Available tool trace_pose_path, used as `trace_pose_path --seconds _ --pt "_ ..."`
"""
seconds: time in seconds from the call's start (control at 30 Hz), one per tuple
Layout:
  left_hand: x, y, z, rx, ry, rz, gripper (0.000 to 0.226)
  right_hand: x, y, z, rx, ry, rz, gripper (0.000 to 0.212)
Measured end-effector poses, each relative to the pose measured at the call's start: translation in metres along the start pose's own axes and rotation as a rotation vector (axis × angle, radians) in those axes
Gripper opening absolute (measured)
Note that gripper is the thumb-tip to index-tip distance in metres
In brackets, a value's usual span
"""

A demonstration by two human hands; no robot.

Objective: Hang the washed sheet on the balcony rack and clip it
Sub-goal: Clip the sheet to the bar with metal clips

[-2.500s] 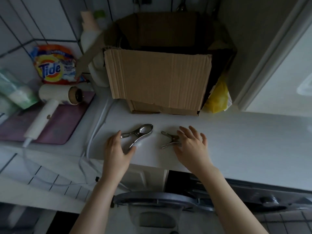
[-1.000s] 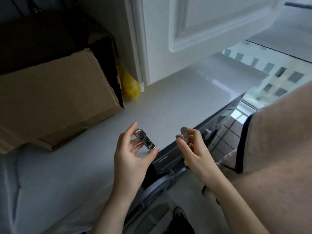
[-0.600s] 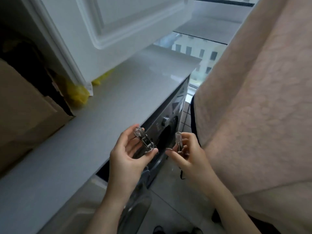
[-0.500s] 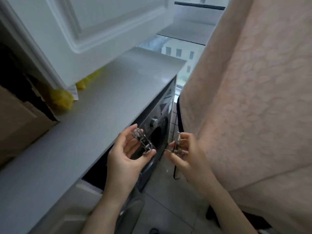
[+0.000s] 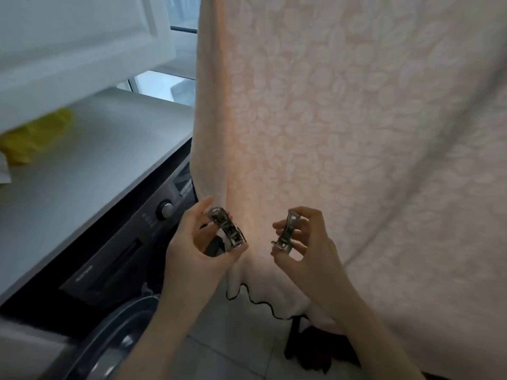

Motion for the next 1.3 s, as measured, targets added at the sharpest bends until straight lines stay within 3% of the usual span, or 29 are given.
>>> trace_pose_path --seconds 0.3,0.73,1.13,1.23,1.3 --pt "0.059 0.062 0.029 -0.095 0.209 0.037 0.070 -0.027 -0.100 0.003 0.008 -0.137 -0.139 0.057" --pt "0.147 0.073 0.113 -0.112 0.474 0.025 0.073 -0.109 -0.168 0.036 0.146 -0.356 -0.259 0.050" --pt "0.209 0.058 0.175 -0.050 0.748 0.177 0.071 -0.214 -0.206 0.086 0.388 -0.596 -0.703 0.053" --pt "0.220 0.055 0.185 -0.033 0.793 0.186 0.071 -0.229 -0.214 0.098 0.445 -0.656 -0.908 0.042" --pt "0.227 0.053 0.190 -0.021 0.812 0.182 0.073 -0.234 -0.217 0.106 0.429 -0.583 -0.993 0.035"
Point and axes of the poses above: each hand's wrist, its own z-axis towards the middle knuckle, its own y-axis out of the palm, x = y × z, the point moved 1 cm from there along z, towards the middle knuckle, and after that the axes turned 11 degrees about y, right-handed, at the moved point
